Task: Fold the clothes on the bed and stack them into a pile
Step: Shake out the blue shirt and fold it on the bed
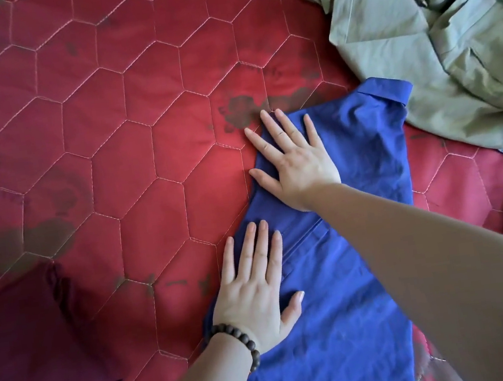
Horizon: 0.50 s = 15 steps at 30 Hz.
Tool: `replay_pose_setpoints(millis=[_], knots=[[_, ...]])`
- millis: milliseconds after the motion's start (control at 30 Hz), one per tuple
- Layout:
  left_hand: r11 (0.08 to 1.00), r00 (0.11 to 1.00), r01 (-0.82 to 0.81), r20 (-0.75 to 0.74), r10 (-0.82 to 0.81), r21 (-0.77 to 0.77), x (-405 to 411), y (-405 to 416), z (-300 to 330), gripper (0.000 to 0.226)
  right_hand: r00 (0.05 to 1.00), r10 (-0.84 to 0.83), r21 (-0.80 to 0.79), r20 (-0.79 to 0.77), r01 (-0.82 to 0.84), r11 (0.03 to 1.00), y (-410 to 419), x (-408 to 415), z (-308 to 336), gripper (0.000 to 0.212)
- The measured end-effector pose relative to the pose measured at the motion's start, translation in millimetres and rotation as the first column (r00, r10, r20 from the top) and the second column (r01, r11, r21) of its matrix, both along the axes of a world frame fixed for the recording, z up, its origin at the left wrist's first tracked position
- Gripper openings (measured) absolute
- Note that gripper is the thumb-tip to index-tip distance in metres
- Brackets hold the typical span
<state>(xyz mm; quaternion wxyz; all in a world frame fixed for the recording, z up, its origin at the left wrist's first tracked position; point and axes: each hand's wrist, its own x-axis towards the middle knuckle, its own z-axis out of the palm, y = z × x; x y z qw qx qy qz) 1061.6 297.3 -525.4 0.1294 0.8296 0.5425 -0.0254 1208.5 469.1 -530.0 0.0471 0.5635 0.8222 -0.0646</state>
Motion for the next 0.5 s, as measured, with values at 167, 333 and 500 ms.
replay_pose_setpoints(millis=[167,333,500], knots=[[1.0,1.0,-0.012,-0.024,0.012,-0.006,0,2,4,0.092,0.998,-0.046,0.037,0.039,0.045,0.998,5,-4,8,0.07],[1.0,0.998,-0.013,-0.058,0.011,-0.024,1,4,5,0.087,0.992,0.014,0.126,-0.122,0.002,0.992,-60,-13,12,0.064],[1.0,0.996,-0.012,-0.084,0.01,-0.016,2,2,5,0.086,0.997,-0.014,0.004,-0.072,0.014,1.0,-75,-2,6,0.062]])
